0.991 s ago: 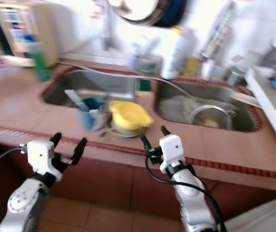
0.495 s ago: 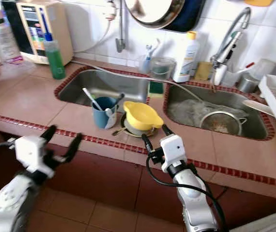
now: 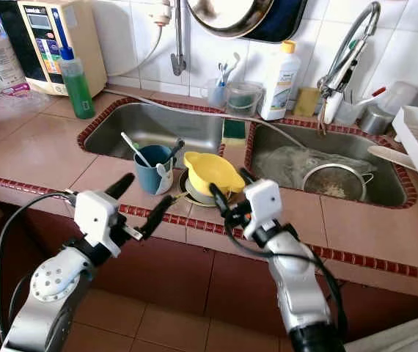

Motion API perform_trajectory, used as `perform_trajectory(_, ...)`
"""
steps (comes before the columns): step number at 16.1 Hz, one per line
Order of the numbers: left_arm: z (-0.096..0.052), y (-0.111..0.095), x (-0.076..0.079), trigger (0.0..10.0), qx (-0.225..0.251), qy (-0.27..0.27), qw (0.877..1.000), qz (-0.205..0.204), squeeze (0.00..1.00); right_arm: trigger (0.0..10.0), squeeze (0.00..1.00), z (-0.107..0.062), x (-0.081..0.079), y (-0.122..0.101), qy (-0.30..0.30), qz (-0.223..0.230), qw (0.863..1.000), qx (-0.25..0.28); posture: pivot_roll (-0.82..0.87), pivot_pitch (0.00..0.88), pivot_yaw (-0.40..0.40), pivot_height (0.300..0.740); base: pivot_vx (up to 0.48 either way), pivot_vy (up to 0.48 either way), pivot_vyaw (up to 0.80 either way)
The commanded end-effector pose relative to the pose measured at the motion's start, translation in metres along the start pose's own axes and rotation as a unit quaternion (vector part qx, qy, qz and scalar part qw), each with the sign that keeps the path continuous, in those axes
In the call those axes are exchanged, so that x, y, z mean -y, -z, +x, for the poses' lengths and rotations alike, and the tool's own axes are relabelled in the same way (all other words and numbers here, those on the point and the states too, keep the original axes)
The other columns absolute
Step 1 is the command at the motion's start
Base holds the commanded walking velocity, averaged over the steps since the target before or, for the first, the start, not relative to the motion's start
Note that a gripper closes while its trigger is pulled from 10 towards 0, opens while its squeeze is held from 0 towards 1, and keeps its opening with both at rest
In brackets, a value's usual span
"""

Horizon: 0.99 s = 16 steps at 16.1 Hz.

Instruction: Kitchen organization

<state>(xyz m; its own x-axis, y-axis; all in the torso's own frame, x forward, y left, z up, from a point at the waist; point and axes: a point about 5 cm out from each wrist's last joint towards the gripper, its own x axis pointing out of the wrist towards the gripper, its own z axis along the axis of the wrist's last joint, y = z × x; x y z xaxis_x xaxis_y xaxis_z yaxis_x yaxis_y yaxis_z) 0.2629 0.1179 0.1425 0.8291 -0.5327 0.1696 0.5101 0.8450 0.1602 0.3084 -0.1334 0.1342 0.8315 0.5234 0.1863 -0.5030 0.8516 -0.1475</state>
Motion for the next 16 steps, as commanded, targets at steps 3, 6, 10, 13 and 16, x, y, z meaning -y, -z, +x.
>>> perform_trajectory(3,0.001,-0.004,-0.002,10.0,-0.002,-0.007,1.000,0.000,0.00,10.0,0.00,0.013,0.017,-0.007,-0.023,0.010,1.000,-0.001,-0.10,0.000,-0.022,0.740,0.000,0.000,0.00)
perform_trajectory(6,-0.002,-0.004,-0.002,10.0,-0.003,-0.011,1.000,0.007,0.00,10.0,0.00,0.021,0.032,-0.006,-0.041,0.002,0.999,-0.018,-0.09,0.000,-0.031,0.740,0.000,0.000,0.00)
perform_trajectory(10,-0.001,-0.009,0.002,10.0,-0.003,0.004,1.000,0.008,0.00,10.0,0.00,0.032,0.040,-0.003,-0.070,-0.007,0.997,-0.041,-0.09,0.000,-0.037,0.740,0.000,0.000,0.00)
perform_trajectory(13,0.001,-0.015,0.003,10.0,0.000,0.015,1.000,-0.006,0.00,10.0,0.00,0.043,0.044,-0.006,-0.087,-0.020,0.995,-0.048,-0.09,0.000,-0.038,0.740,0.000,0.000,0.00)
perform_trajectory(16,0.001,-0.017,0.003,10.0,-0.003,0.021,1.000,-0.009,0.00,10.0,0.00,0.051,0.045,-0.011,-0.092,-0.027,0.994,-0.048,-0.08,0.000,-0.041,0.740,0.000,0.000,0.00)
